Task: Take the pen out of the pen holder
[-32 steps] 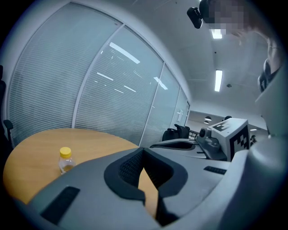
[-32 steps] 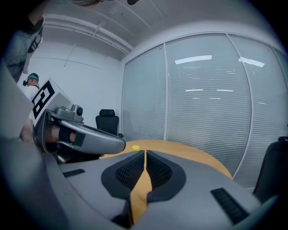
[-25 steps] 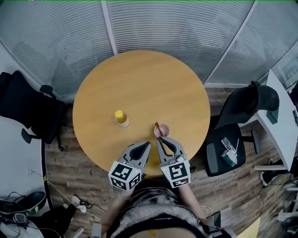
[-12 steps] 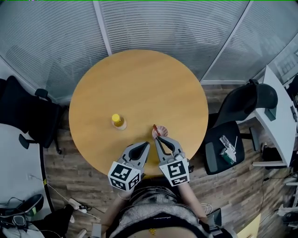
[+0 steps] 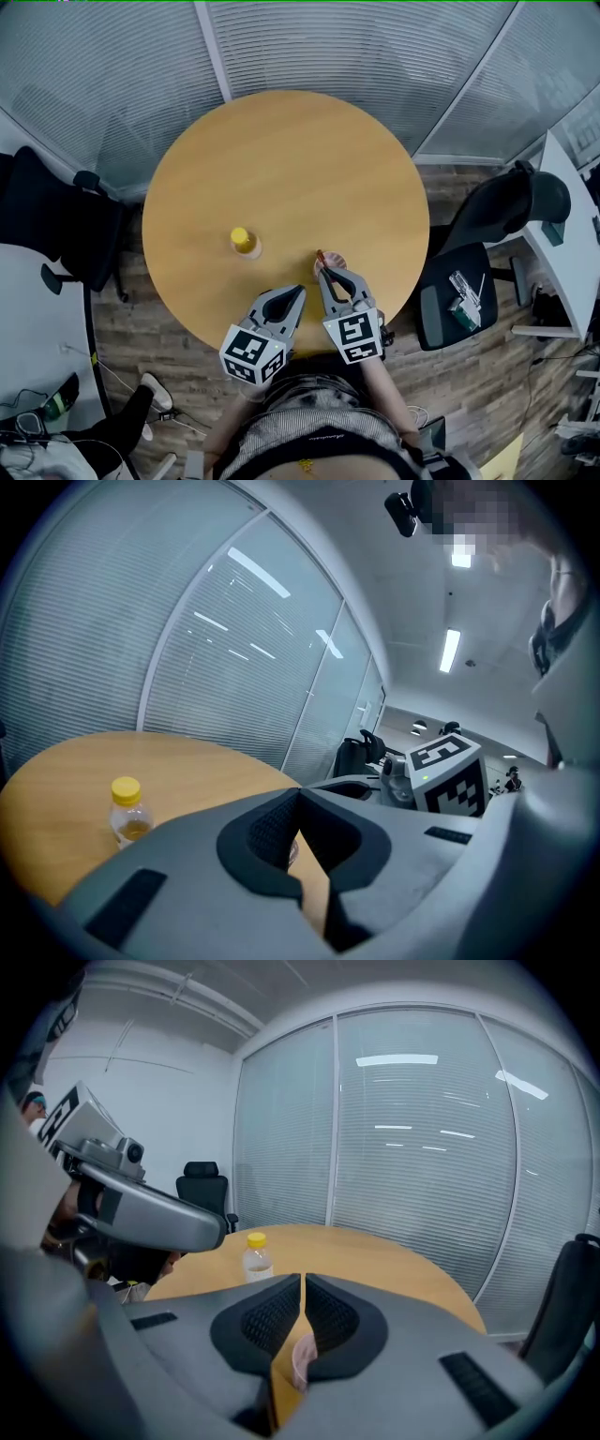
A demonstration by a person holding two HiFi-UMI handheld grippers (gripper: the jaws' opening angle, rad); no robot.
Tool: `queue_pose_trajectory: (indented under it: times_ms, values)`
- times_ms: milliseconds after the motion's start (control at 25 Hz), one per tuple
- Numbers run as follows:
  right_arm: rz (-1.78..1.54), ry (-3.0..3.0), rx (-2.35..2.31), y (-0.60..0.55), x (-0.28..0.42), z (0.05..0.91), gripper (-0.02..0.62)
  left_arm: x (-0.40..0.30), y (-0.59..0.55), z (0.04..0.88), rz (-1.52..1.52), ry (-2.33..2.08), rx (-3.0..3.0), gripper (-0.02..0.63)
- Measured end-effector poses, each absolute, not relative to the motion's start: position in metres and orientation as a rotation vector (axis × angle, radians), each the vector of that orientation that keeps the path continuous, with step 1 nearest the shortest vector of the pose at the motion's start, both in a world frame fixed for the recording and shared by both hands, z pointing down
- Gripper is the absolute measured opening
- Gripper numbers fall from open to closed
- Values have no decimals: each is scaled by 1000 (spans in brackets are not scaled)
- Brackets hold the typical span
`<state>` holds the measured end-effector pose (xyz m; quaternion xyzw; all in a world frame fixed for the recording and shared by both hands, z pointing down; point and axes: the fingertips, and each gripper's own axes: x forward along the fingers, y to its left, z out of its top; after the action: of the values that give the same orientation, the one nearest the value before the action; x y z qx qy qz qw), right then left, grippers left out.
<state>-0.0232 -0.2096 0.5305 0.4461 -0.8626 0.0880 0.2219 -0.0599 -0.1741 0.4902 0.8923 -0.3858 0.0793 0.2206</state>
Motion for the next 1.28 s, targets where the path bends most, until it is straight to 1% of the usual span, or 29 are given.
queue_pose_trajectory:
  times_ms: [680,760,920,1280]
  values:
    - [324,-2257,1130,-239,-26,595,33,-82,-192,503,221,-1114,2409,3]
    - [331,-2244,1118,-244,-27,601,42,-85,-194,505,222,-1117,2403,3]
    - [333,-2195,1084,-252,-26,614,99,-88,-196,508,222,-1121,2390,3]
    - [355,-2107,1027,-265,-28,643,114,-94,-203,513,222,-1130,2370,3]
